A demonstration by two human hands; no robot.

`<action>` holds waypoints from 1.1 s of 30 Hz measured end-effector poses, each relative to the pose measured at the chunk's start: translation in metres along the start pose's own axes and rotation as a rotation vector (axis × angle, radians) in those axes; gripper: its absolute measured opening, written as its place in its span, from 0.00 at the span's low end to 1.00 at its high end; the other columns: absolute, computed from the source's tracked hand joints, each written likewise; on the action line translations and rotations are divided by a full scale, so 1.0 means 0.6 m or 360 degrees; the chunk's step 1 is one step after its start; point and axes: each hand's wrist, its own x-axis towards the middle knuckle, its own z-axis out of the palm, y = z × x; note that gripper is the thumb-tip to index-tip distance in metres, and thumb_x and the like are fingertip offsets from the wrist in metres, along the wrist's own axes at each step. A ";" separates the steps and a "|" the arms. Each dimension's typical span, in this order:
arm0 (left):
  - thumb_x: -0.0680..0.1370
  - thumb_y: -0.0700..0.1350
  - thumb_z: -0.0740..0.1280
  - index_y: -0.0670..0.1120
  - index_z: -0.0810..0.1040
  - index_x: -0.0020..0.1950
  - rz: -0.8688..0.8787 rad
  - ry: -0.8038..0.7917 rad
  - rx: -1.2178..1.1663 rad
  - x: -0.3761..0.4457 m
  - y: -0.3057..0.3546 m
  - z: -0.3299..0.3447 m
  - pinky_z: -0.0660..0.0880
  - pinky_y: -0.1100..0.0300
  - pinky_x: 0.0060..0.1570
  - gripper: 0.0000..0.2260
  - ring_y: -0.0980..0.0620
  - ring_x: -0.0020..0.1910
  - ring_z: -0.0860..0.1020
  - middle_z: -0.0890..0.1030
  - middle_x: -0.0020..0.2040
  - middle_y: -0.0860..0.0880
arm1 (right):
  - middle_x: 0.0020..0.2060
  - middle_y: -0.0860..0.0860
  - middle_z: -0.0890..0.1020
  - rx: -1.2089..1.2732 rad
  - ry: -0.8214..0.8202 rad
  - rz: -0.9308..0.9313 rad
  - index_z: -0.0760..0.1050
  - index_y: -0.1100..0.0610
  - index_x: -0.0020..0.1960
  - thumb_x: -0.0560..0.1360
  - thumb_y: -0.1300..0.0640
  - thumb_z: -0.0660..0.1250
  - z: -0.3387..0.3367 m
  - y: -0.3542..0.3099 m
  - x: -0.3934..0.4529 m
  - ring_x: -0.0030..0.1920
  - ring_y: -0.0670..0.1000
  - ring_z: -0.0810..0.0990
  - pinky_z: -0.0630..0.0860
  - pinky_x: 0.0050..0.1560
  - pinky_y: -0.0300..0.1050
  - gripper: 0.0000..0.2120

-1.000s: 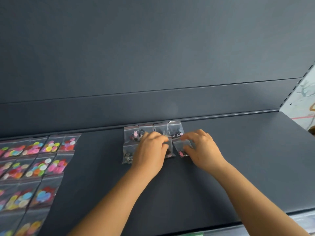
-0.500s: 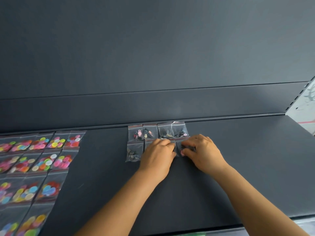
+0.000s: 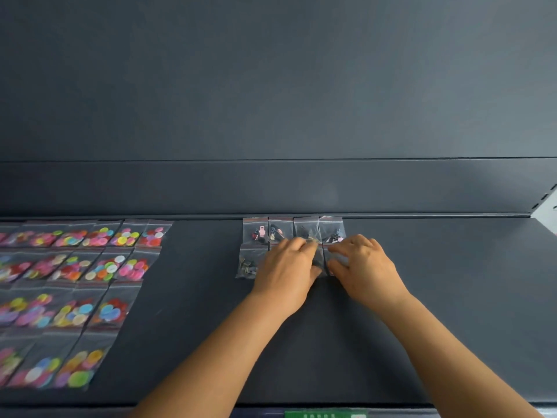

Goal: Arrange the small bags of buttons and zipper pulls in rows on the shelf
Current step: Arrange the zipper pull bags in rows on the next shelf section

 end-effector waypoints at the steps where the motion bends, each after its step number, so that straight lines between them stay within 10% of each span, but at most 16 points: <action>1: 0.79 0.50 0.62 0.48 0.65 0.72 -0.0023 0.0030 0.0010 -0.006 -0.002 -0.005 0.67 0.53 0.62 0.22 0.47 0.65 0.67 0.71 0.66 0.49 | 0.57 0.48 0.77 -0.0014 0.0001 -0.0057 0.78 0.52 0.56 0.77 0.52 0.59 -0.001 -0.007 0.000 0.59 0.54 0.72 0.68 0.57 0.43 0.12; 33: 0.79 0.57 0.58 0.53 0.53 0.77 -0.0967 0.0395 0.0172 -0.643 -0.496 -0.274 0.56 0.59 0.70 0.28 0.53 0.72 0.58 0.60 0.75 0.53 | 0.73 0.47 0.62 0.0067 -0.0369 -0.0978 0.58 0.49 0.74 0.78 0.43 0.58 0.252 -0.741 -0.172 0.72 0.51 0.58 0.54 0.72 0.47 0.27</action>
